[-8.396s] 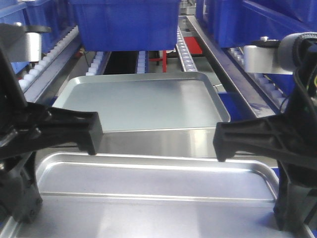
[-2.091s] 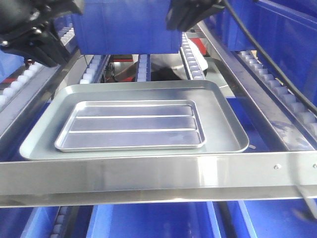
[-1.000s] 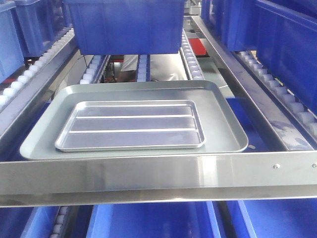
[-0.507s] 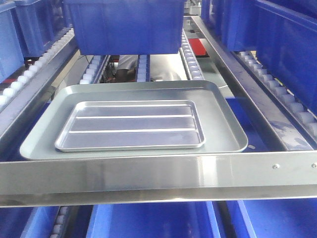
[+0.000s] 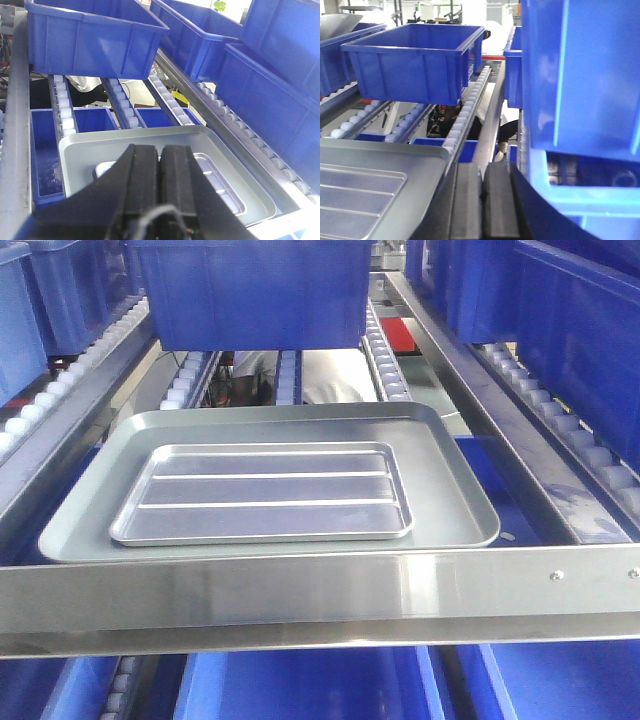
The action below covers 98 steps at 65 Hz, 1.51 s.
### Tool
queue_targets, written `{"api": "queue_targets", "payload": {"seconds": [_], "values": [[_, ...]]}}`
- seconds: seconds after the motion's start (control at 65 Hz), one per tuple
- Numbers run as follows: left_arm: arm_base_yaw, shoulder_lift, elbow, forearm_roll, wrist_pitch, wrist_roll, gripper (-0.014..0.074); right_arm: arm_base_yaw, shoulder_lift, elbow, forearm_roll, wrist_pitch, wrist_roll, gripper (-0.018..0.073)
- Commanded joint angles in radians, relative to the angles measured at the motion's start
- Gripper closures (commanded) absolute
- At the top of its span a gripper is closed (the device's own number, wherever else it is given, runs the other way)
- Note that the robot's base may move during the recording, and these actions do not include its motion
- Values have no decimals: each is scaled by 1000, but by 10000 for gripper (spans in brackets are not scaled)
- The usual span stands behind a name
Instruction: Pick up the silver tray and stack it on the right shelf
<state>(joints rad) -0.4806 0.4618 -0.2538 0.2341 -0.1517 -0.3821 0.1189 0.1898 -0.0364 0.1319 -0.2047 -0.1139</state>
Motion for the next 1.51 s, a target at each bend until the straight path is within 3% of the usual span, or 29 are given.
{"api": "queue_targets", "payload": {"seconds": [0.0,0.138,0.2,0.338,0.677,0.938,1.492], "values": [[-5,-1,-28,2,-86,4,689,-11,-57,8,5,-73,-13,502],[-5,-1,-28,2,-86,4,689,-11,-174,68,4,-33,38,502],[-5,-1,-28,2,-86,4,689,-12,-222,66,-11,50,84,502],[-5,-1,-28,2,-88,4,689,-14,-219,66,-75,91,86,502],[-5,-1,-28,2,-88,4,689,-89,-219,66,-77,64,86,502],[-5,-1,-28,2,-88,4,689,-90,-219,66,-152,45,136,502],[-5,-1,-28,2,-88,4,689,-90,-219,66,-153,45,149,502]]}}
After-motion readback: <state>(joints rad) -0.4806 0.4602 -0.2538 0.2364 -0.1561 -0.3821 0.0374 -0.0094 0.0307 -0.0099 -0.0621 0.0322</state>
